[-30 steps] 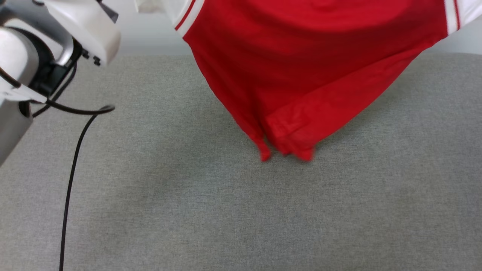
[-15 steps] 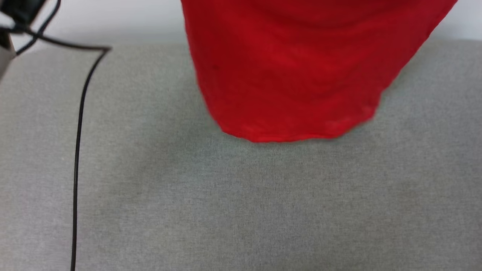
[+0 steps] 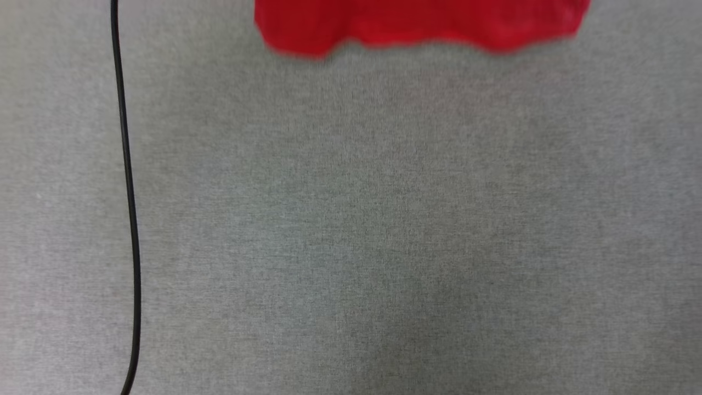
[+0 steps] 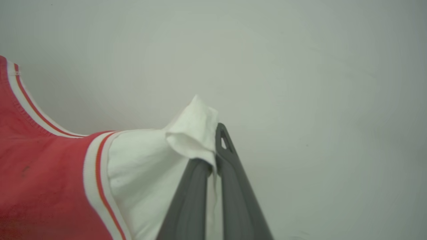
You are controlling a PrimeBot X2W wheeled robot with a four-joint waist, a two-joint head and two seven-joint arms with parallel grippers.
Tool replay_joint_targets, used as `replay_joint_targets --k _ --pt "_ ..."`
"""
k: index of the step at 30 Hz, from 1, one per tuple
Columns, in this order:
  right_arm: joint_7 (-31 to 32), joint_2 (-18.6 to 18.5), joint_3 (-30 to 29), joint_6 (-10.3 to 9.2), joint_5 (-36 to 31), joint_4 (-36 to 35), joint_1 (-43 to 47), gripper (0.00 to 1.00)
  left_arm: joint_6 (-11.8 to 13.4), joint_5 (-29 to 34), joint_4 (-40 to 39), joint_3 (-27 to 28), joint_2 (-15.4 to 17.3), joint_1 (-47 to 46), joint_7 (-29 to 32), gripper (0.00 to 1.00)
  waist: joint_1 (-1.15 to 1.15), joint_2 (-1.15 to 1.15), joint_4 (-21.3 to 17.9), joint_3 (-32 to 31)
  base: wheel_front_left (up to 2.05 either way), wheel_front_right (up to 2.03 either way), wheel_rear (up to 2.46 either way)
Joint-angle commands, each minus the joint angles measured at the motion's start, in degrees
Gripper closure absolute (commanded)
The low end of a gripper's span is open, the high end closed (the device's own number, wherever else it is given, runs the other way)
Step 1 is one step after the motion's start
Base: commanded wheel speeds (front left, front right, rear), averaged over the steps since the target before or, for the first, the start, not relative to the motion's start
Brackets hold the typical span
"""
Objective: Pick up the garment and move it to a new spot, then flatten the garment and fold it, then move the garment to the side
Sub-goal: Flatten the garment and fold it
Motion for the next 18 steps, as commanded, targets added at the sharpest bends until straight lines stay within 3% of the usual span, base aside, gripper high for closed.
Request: replay_joint_targets --k 1,9,18 --pt "-0.8 0.5 -0.3 -0.09 -0.6 0.9 -1.6 1.00 -0.1 0.2 1.0 0.4 -0.5 -1.4 -0.6 1.00 -0.01 0.00 0.0 2.2 0.00 0.00 0.00" --pt "-4.8 4.0 0.4 -0.09 -1.4 8.2 -8.3 1.00 -1.3 0.7 10.3 0.9 -3.0 -6.5 -5.5 1.00 -0.01 0.00 -0.3 5.0 0.00 0.00 0.00" --pt "-9.9 7.9 3.2 -0.08 2.7 13.9 -3.5 1.00 -2.9 -1.7 15.2 1.6 -4.3 -1.5 -7.9 1.00 -0.01 0.00 -0.9 5.5 0.00 0.00 0.00"
